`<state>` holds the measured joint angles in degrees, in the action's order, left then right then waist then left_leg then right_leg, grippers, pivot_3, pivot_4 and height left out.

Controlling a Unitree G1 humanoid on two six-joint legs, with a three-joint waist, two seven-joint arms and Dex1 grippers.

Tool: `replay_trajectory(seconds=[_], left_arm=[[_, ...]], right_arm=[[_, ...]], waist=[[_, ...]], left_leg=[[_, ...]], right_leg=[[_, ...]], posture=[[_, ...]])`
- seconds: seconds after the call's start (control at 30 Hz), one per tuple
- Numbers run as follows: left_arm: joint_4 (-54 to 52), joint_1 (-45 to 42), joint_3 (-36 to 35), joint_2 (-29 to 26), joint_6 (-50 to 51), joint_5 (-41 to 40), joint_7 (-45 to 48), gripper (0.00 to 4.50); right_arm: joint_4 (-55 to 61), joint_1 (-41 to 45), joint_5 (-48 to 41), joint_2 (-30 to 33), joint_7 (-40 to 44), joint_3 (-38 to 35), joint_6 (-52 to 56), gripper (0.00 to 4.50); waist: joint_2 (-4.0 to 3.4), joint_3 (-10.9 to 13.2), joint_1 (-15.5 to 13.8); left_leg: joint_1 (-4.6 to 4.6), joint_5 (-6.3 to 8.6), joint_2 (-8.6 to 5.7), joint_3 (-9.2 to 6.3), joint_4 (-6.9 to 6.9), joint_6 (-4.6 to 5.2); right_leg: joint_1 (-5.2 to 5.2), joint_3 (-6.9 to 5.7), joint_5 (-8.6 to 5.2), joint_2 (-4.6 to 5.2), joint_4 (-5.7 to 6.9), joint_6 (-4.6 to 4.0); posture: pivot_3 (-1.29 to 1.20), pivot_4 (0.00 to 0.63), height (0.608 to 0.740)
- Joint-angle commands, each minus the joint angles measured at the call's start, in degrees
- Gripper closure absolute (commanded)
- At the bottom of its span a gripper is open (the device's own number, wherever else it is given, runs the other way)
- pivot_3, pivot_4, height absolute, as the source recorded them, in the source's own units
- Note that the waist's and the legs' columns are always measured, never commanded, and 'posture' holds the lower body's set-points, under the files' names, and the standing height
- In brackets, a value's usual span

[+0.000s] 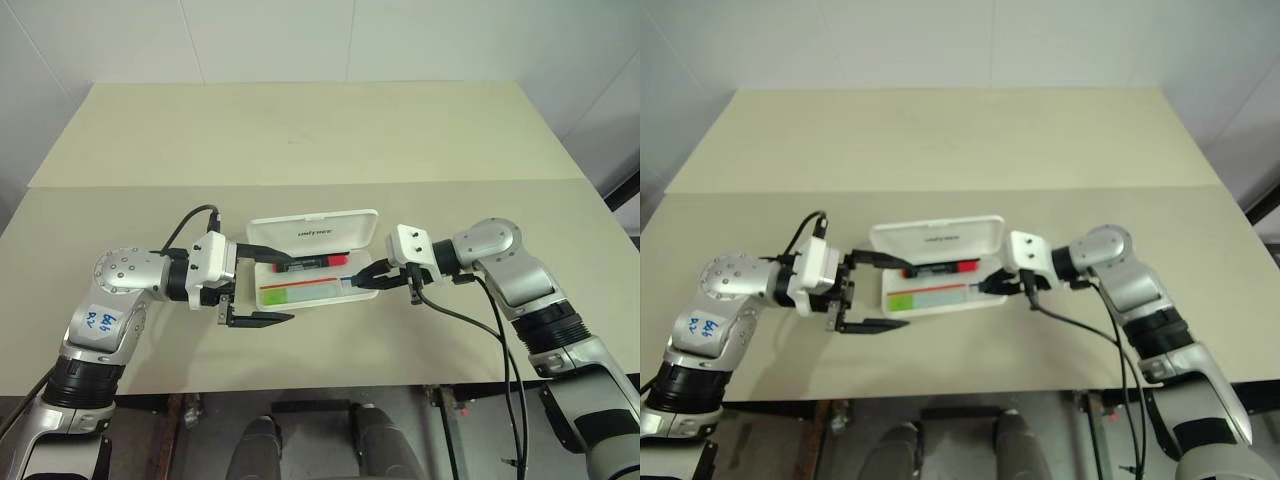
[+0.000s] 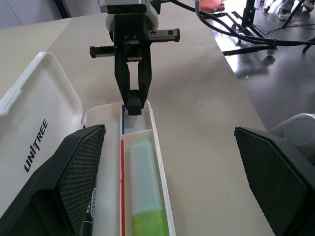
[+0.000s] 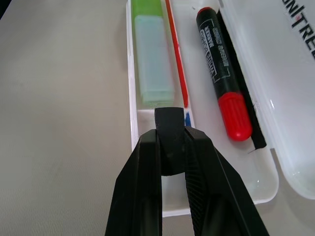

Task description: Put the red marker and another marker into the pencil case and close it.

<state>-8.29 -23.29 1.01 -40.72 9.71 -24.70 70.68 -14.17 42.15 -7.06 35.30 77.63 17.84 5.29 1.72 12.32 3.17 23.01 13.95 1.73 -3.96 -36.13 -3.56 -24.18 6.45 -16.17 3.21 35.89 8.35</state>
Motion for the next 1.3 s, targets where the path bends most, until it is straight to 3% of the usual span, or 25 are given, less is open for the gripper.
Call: replay_trajectory(seconds=[0.03, 0.33, 0.37, 0.83, 1.07, 1.17, 1.3], left_arm=[[-2.2, 0.4, -1.2, -0.4, 0.0, -0.9, -0.6, 0.0], [-2.0, 0.0, -1.2, -0.4, 0.0, -0.9, -0.6, 0.0], [-1.9, -0.1, -1.2, -0.4, 0.0, -0.9, -0.6, 0.0], [-1.0, -1.2, -0.6, 0.1, -0.2, -0.7, -0.4, 0.0], [-0.6, -1.4, -0.6, 0.1, -0.4, -0.6, -0.1, 0.0], [-0.6, -1.4, -0.6, 0.2, -0.5, -0.6, 0.1, 0.0], [-0.6, -1.2, -0.8, 0.0, -0.5, -0.7, 0.3, 0.0]], right_arm=[[-1.7, 1.9, 0.9, -1.2, 0.4, 0.2, -1.7, 4.19], [-5.0, 3.0, 2.9, -3.9, -0.3, -0.3, -3.2, 4.19], [-5.2, 3.0, 3.1, -4.0, -0.4, -0.4, -3.4, 3.48], [-1.3, 2.5, 1.0, -3.2, 0.9, -1.9, -2.4, 3.48], [5.6, 0.5, -3.6, 1.6, 4.6, -3.7, 4.1, 3.48], [9.1, -1.4, -5.5, 4.6, 5.5, -4.7, 6.9, 2.92], [12.2, -4.6, -7.3, 8.3, 5.5, -7.2, 7.2, 1.48]], waist=[[0.0, 0.0, 0.1], [-0.01, 0.0, 0.1], [-0.01, 0.0, 0.1], [-0.01, 0.0, 0.1], [-0.01, 0.0, 0.0], [-0.01, 0.0, 0.0], [-0.01, 0.0, -0.1]], left_leg=[[0.0, 0.0, 0.0, 0.0, 0.0, 0.0], [-0.03, 0.0, 0.0, 0.0, 0.01, -0.01], [-0.03, 0.0, 0.0, 0.0, 0.02, -0.01], [-0.03, 0.0, 0.0, 0.0, 0.01, -0.01], [-0.03, 0.0, 0.0, 0.0, 0.02, -0.01], [-0.03, 0.0, 0.0, 0.0, 0.01, -0.01], [-0.03, 0.0, -0.01, 0.0, 0.0, -0.01]], right_leg=[[0.0, 0.0, 0.0, 0.0, 0.0, 0.0], [0.0, 0.0, 0.0, 0.0, 0.02, -0.01], [0.0, 0.0, 0.0, 0.0, 0.02, -0.01], [0.0, 0.0, 0.0, 0.0, 0.04, -0.01], [0.0, 0.0, 0.0, 0.0, 0.04, 0.0], [0.0, 0.0, 0.0, 0.0, 0.03, -0.01], [0.0, 0.0, 0.0, 0.0, 0.03, -0.01]], posture=[[0.0, 0.15, 0.74], [0.0, 0.15, 0.74], [0.0, 0.15, 0.74], [0.0, 0.15, 0.74], [0.0, 0.15, 0.74], [0.0, 0.15, 0.74], [0.0, 0.15, 0.74]])
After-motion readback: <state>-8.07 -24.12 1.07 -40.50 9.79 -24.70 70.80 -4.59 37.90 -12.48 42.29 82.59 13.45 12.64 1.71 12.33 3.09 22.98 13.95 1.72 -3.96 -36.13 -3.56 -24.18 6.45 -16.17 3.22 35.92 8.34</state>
